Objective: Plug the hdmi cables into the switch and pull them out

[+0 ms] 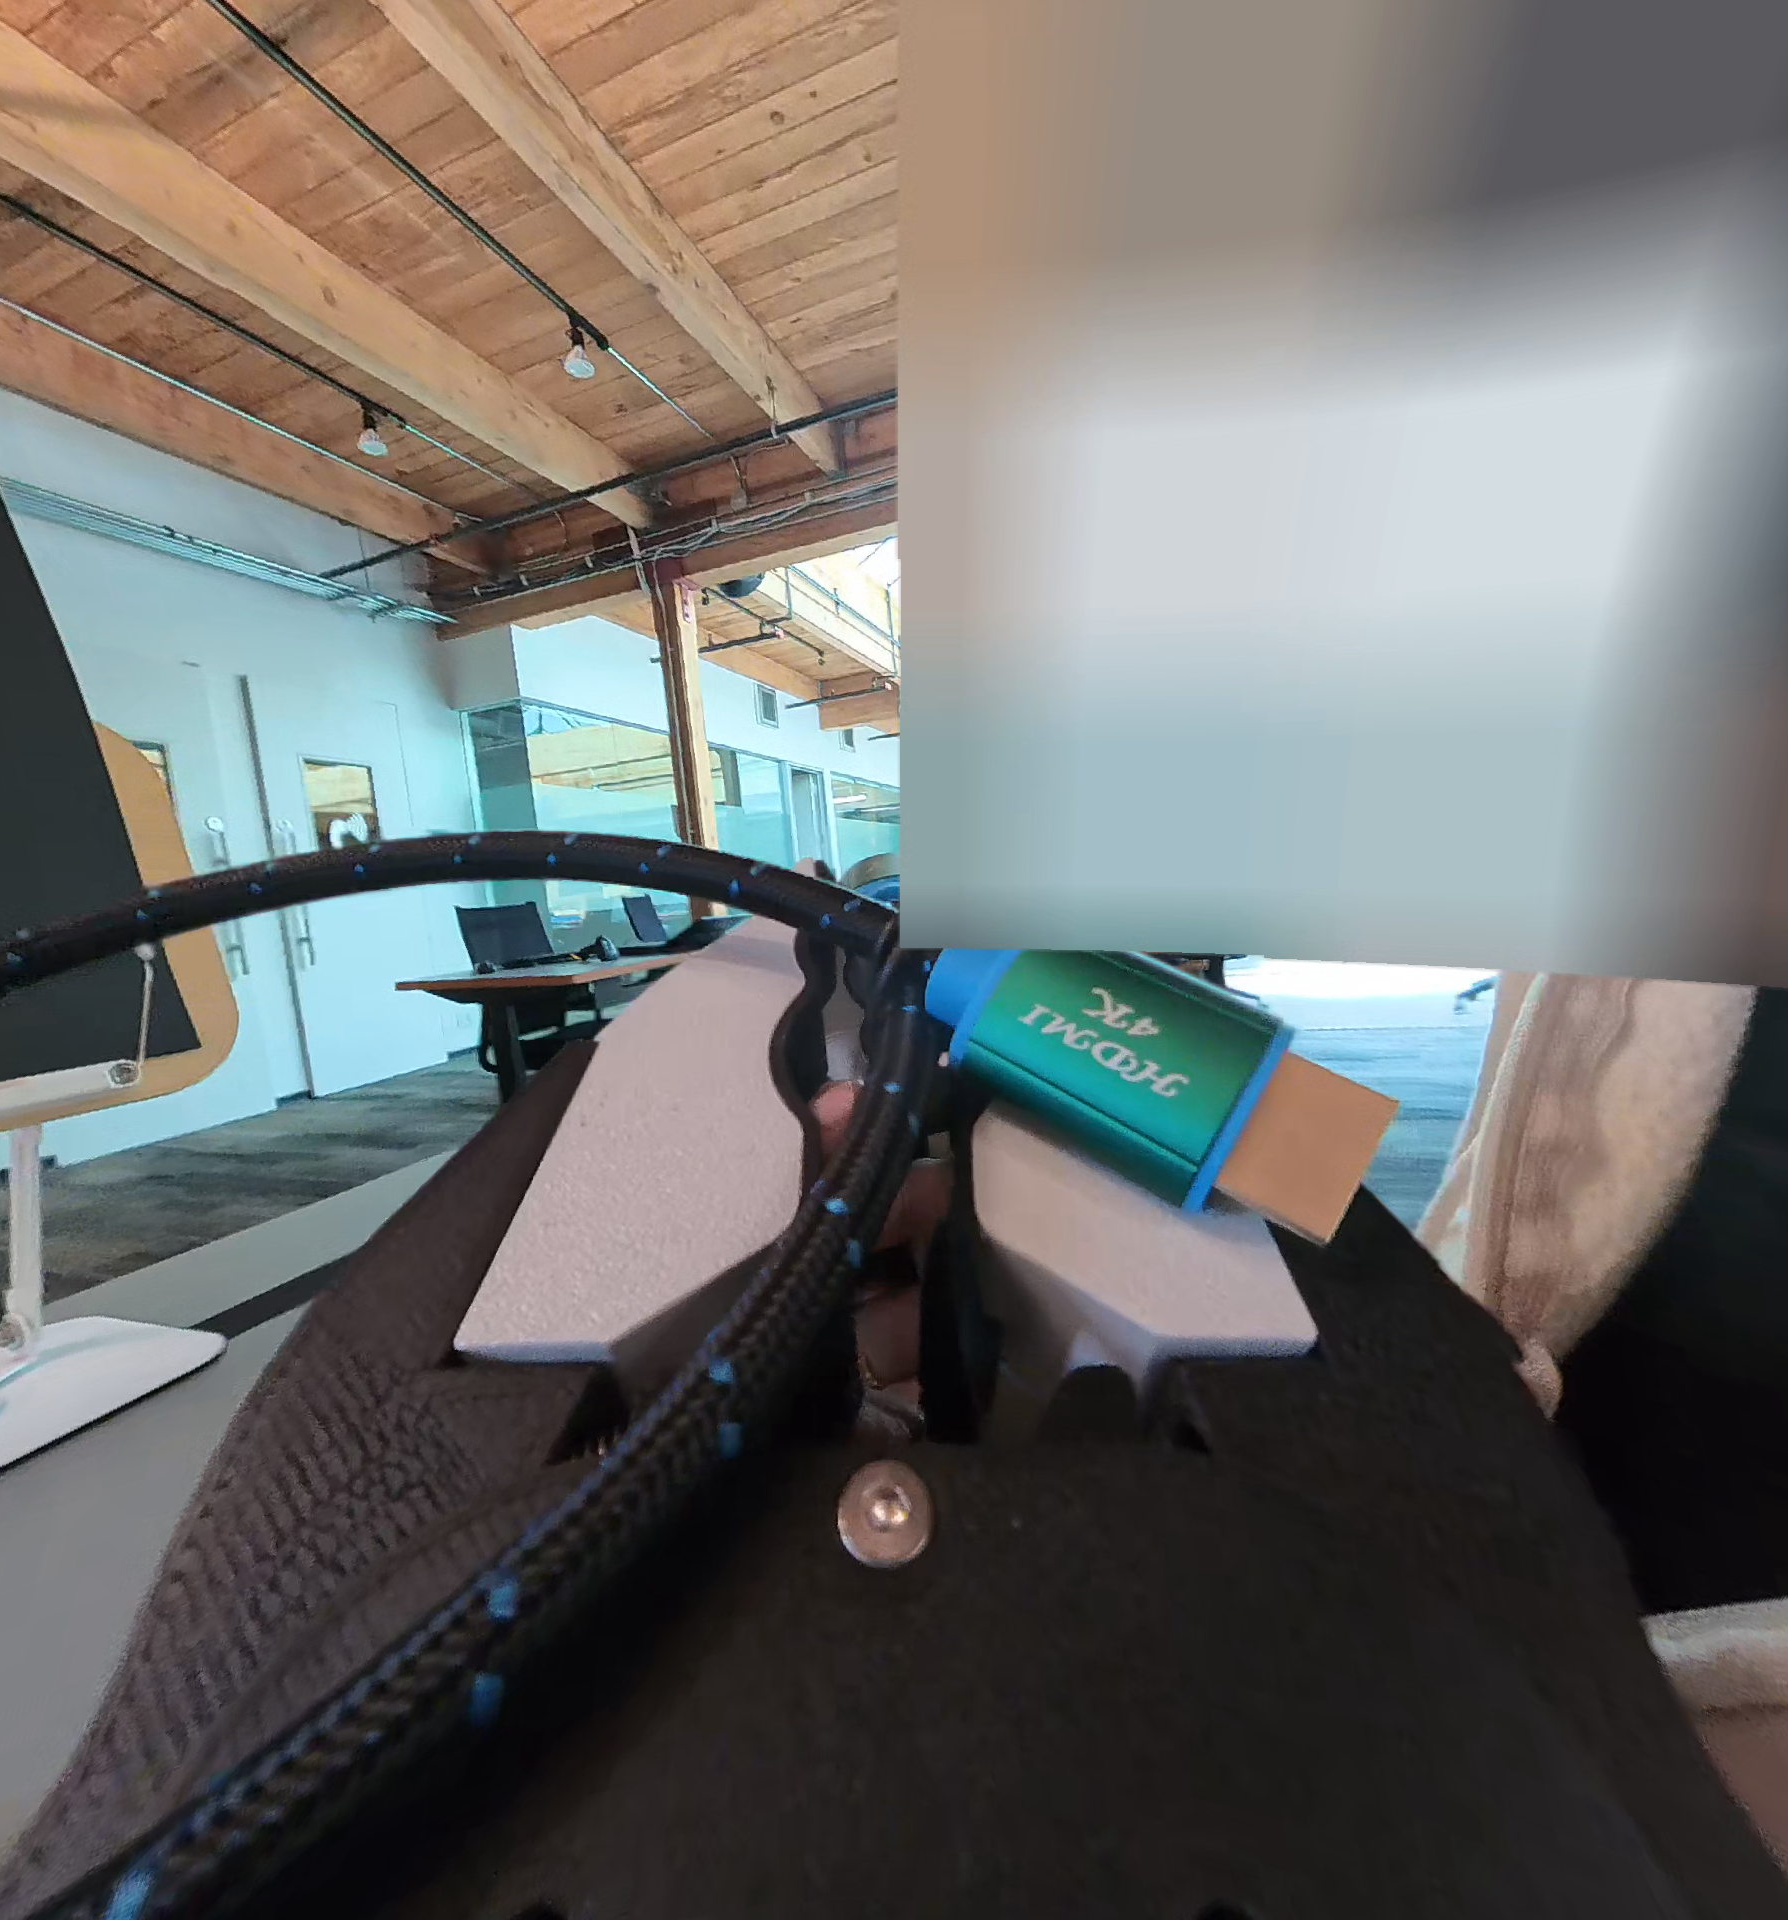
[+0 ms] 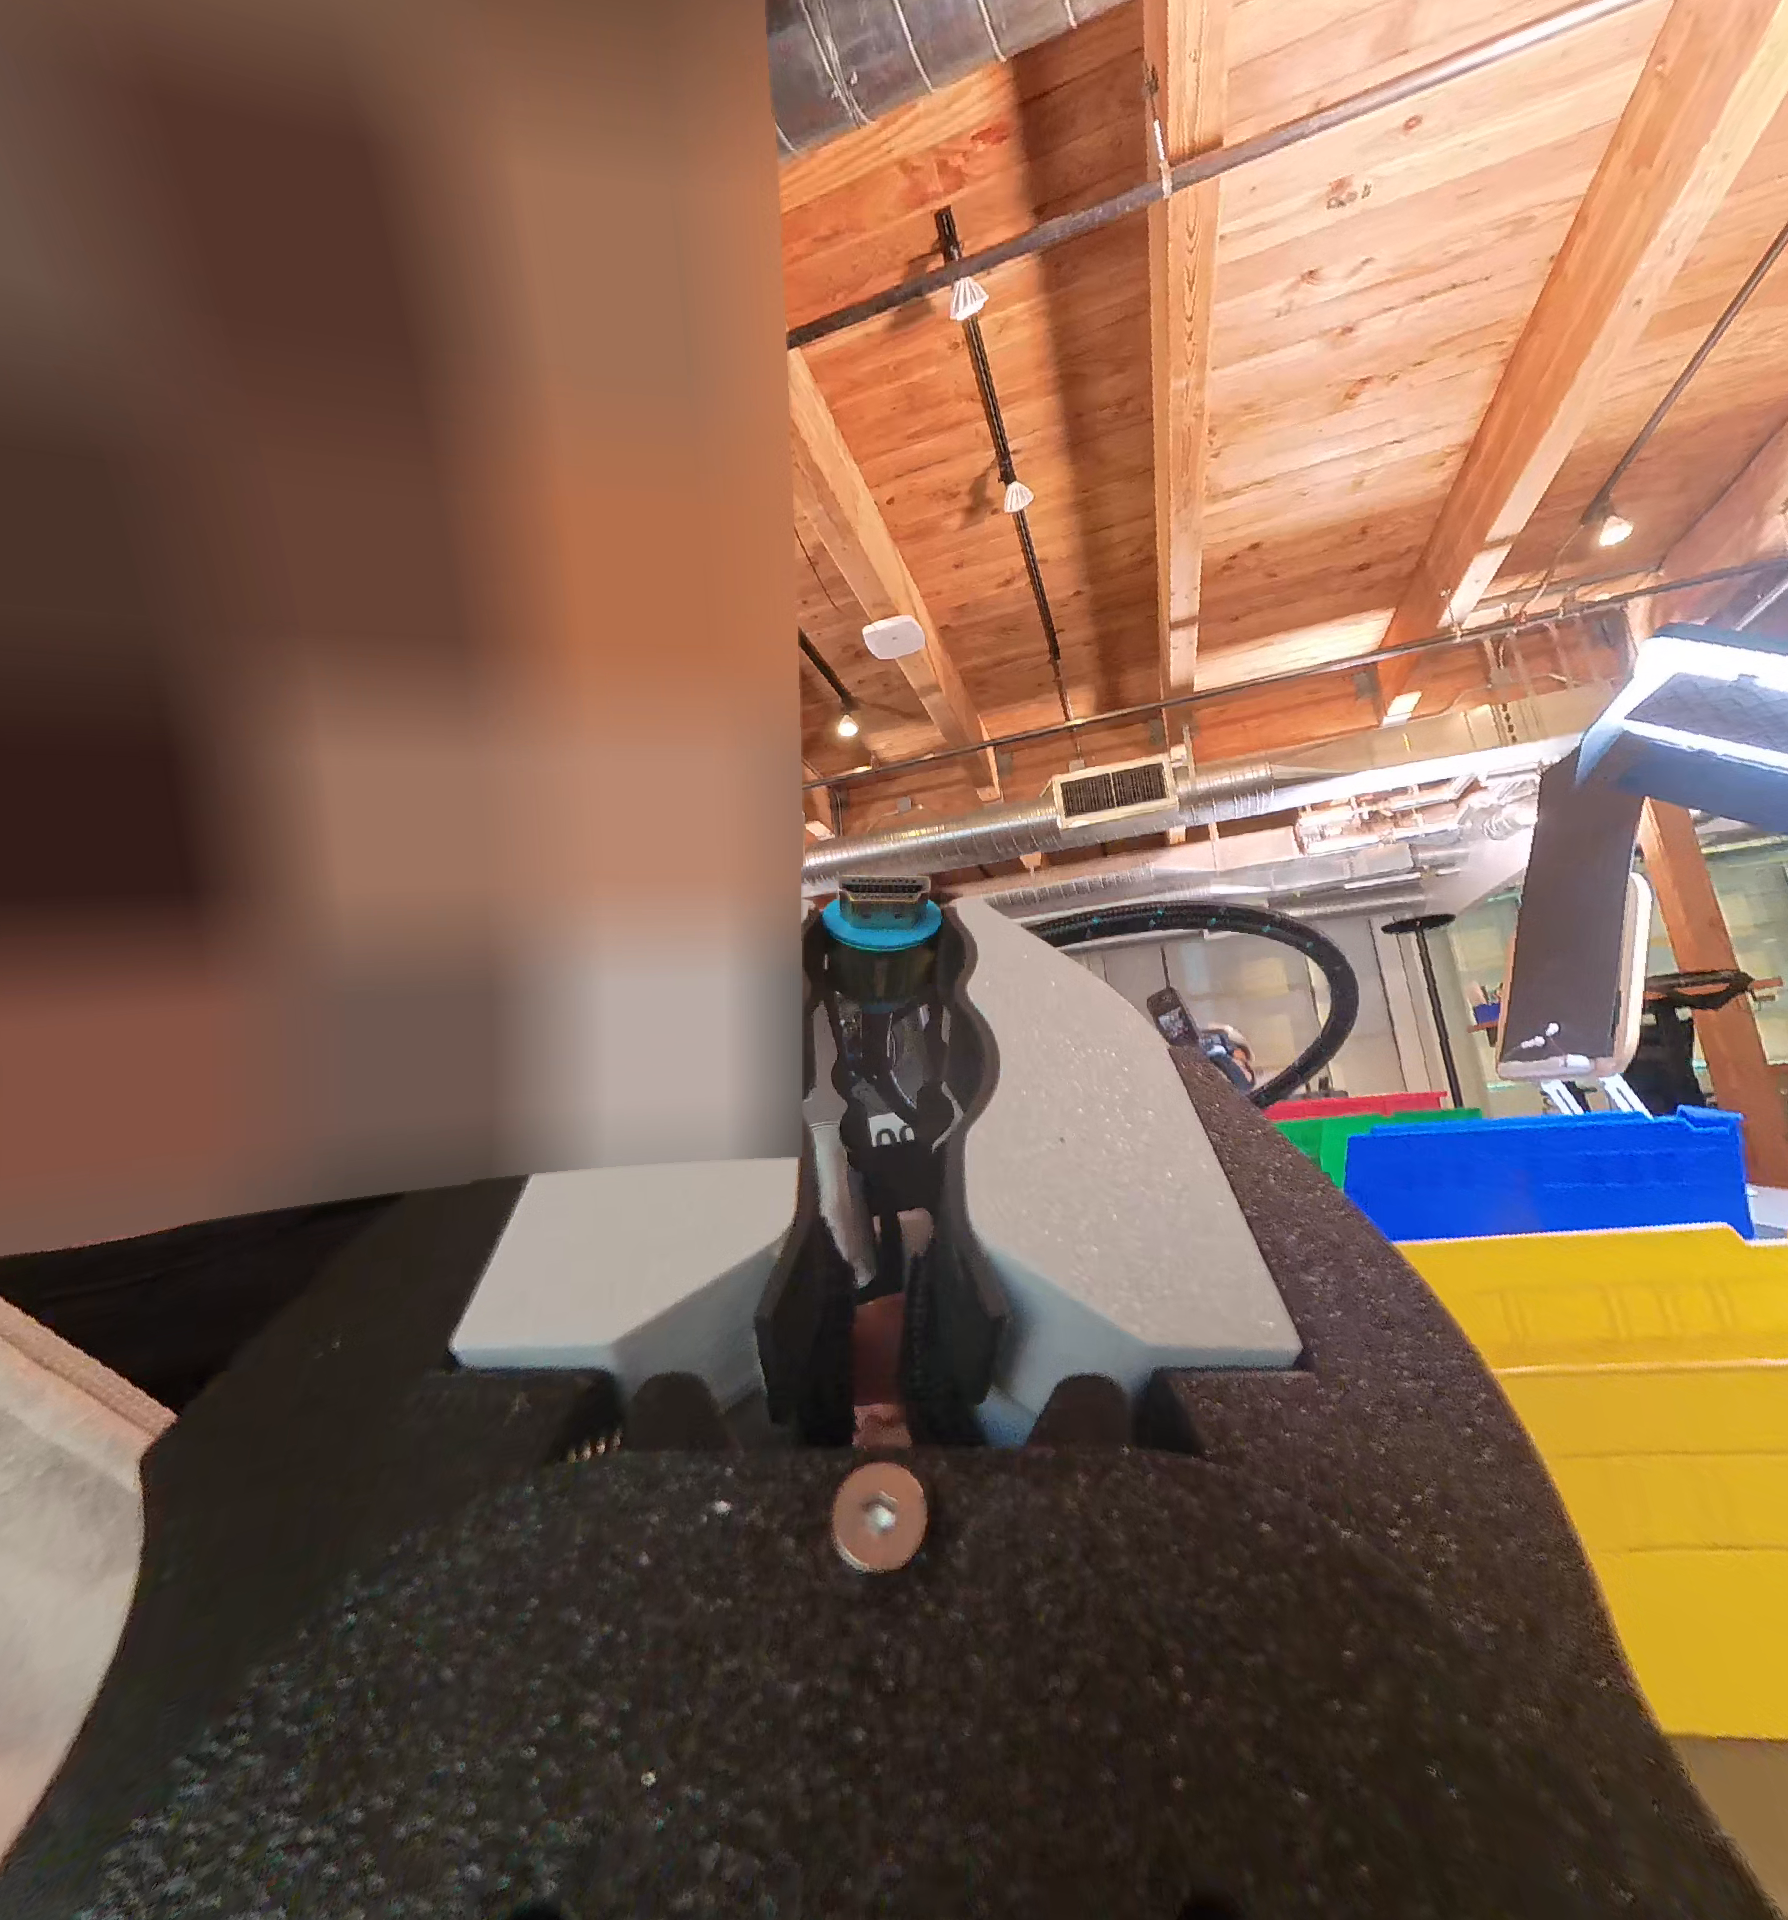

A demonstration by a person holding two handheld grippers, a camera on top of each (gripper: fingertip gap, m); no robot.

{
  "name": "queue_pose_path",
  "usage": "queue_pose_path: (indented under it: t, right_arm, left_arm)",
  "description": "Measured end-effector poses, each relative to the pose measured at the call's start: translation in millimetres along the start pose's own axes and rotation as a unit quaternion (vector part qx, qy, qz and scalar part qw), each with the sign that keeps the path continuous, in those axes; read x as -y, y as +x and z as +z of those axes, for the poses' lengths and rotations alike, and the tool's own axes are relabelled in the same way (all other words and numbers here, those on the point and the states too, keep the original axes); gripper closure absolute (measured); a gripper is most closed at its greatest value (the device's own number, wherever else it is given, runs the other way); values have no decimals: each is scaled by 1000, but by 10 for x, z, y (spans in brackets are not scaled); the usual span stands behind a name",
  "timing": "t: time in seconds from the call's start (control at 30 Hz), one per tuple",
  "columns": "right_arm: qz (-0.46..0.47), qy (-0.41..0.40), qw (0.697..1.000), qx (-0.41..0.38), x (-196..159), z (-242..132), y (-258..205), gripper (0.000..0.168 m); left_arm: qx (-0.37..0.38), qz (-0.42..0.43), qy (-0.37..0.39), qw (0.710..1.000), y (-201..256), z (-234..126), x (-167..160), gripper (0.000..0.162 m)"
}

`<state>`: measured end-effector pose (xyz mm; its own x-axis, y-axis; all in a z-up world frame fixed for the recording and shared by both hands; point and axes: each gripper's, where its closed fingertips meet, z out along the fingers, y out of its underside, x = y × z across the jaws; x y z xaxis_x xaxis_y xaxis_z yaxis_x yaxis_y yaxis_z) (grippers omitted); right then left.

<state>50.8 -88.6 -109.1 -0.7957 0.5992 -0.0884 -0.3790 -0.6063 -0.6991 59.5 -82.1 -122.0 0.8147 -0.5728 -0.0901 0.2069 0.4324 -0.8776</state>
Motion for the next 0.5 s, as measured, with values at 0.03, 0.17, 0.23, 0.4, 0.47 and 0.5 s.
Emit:
queue_pose_path:
  t: [0.03, 0.17, 0.23, 0.4, 0.47, 0.5]
  right_arm:
    - [2, -9, 1000, -7, -14, 5, 13, 148]
    - [-19, -99, 991, -89, -64, -76, 133, 139]
    - [-64, -175, 972, -145, -8, -268, 201, 127]
    - [-167, -474, 798, -331, 212, -1380, 695, 93]
    - [-162, -587, 725, -321, 136, -1842, 790, 69]
    - [-151, -632, 697, -303, 80, -2026, 828, 63]
  left_arm:
    - [5, 7, 0, 1000, -12, -13, -2, 142]
    - [19, 31, -28, 999, -79, -108, -39, 142]
    - [36, 54, -63, 996, -139, -185, -96, 142]
    - [93, 86, -129, 984, -355, -359, -312, 141]
    - [81, 69, -129, 986, -343, -363, -380, 141]
    - [73, 54, -129, 987, -337, -358, -416, 141]
